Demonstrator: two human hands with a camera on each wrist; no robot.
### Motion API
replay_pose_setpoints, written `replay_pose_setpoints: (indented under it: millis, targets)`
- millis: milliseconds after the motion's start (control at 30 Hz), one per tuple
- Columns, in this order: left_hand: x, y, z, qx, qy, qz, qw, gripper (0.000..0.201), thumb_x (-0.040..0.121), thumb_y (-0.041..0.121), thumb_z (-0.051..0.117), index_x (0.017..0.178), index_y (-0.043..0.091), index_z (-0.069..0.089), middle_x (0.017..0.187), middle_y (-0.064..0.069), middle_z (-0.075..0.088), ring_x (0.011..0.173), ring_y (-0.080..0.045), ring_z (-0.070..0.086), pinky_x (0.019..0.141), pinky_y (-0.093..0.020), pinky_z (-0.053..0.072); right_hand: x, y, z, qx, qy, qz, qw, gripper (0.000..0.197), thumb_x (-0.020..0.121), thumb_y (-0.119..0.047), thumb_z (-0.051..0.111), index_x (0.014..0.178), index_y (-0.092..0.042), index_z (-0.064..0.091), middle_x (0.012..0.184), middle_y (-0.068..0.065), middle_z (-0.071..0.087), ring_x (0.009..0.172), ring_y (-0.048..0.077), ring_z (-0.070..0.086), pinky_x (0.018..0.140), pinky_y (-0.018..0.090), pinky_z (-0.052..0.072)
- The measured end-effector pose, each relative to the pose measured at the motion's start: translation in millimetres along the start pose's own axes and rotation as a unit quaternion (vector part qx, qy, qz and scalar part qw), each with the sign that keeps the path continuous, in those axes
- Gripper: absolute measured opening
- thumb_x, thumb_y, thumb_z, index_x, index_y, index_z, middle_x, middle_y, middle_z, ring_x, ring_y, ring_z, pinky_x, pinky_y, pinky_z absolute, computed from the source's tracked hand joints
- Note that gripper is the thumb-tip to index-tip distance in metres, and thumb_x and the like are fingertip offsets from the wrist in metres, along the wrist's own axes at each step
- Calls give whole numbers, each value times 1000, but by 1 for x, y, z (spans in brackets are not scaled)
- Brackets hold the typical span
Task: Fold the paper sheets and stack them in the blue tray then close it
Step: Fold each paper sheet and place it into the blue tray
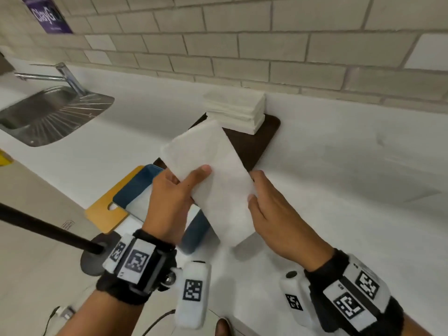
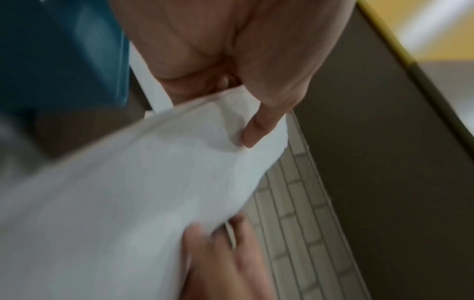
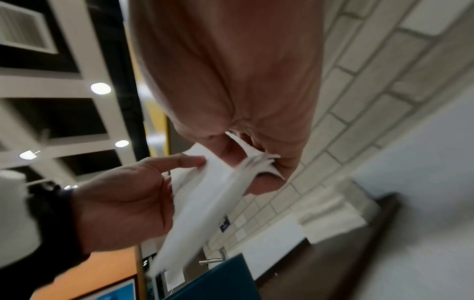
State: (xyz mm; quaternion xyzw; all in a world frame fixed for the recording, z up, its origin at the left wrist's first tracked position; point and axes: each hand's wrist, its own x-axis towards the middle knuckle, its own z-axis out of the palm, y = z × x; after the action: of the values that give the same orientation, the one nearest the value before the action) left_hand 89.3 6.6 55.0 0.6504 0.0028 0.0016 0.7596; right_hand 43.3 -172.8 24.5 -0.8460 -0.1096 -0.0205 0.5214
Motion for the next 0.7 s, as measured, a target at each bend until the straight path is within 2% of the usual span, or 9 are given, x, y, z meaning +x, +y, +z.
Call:
replay_pose_setpoints:
  millis: [100,167,200,300,367,433,500,567,700]
  targets:
    - [40,34,-74,53,24,49,997,23,87,4,72,105,18,74,100,-5,78,93,-23,74,77,-34,63,42,-18,36,-154,-12,-75,985,31,95,5,44,116,-18,42,77,-18,30,66,3,45,67,21,46]
    - [62,41,-116,156,4,74,985,31,86,4,74,107,27,74,97,-5,79,92,-24,75,81,-35,62,66,-28,60,-267,-41,-95,958,34,87,12,46,111,-13,44,75,-16,17,58,2,30,60,22,41]
    - [71,38,-134,222,-15,81,972,34,87,5,76,109,31,72,95,-5,79,91,-23,76,81,-32,61,75,-32,71,-298,-57,-83,949,35,84,13,44,107,-13,43,78,-12,23,58,3,28,56,20,35]
    - [87,16,-172,475,-90,101,870,48,87,15,78,120,44,60,95,7,75,83,-3,72,75,-16,58,92,-32,104,-334,-120,-64,933,35,81,14,43,106,-10,46,100,9,47,59,9,31,48,18,19]
    - [87,3,-182,578,-137,131,794,60,87,15,76,136,40,51,109,7,70,88,-6,69,81,-19,58,97,-28,122,-359,-163,-41,918,33,85,12,43,111,-8,47,108,15,50,67,18,46,52,18,28]
    - [87,-5,-186,627,-175,194,734,67,83,11,77,142,25,50,127,3,63,103,-12,63,90,-19,51,103,-27,136,-389,-198,-2,900,33,89,9,44,118,-5,46,115,17,51,88,28,58,62,29,39]
    - [87,-9,-183,629,-218,263,698,62,79,11,81,136,19,58,129,0,63,109,-14,60,92,-19,49,109,-29,146,-418,-213,28,882,33,91,8,46,122,-2,48,121,19,49,101,32,57,68,34,40]
    - [91,-12,-176,632,-280,278,667,50,79,17,81,126,22,64,125,2,66,110,-17,65,91,-27,57,114,-29,153,-440,-205,47,873,34,93,4,49,127,1,48,127,20,45,110,33,51,77,38,45]
    - [110,-26,-157,683,-374,178,601,45,94,33,65,137,29,54,141,7,55,127,-14,55,102,-22,45,114,-24,163,-438,-207,75,872,50,94,0,50,142,1,34,130,25,47,112,37,55,88,43,51]
